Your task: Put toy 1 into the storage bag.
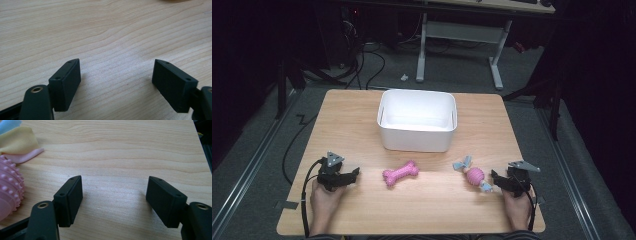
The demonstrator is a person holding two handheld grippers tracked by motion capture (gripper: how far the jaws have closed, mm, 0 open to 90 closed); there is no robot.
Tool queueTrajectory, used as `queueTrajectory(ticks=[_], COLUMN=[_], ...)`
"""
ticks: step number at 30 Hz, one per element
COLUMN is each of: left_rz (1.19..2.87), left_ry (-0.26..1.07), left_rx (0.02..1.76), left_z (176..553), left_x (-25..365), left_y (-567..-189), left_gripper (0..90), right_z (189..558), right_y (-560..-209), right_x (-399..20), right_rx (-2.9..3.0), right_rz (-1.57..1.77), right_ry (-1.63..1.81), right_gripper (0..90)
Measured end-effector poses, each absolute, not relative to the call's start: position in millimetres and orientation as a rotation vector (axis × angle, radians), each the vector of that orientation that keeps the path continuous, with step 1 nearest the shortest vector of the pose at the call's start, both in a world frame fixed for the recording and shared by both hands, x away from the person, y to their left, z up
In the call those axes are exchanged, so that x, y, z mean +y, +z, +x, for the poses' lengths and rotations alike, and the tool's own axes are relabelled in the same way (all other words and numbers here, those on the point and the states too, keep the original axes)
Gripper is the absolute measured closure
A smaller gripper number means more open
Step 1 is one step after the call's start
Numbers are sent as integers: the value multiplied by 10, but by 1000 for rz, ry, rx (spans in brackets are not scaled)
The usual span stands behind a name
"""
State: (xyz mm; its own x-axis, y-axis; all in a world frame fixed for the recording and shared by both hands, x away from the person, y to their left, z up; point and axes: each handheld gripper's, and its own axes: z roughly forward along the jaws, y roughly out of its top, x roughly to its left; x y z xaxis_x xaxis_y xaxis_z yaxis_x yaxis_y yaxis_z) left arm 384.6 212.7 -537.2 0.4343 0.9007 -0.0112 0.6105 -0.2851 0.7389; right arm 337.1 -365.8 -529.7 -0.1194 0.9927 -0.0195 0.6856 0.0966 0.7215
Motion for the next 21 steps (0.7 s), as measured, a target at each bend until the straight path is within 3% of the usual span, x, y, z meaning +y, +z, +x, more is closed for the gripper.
queueTrajectory(ticks=[21], left_rz=[2012], left_ry=[539], left_rx=[1267], left_z=[3849], left_x=[2125], left_y=[-5371], left_gripper=[220], right_z=[3364], right_y=[-5295], right_x=[-3648], right_rx=[1885], right_rz=[1624], right_ry=[784], right_gripper=[300])
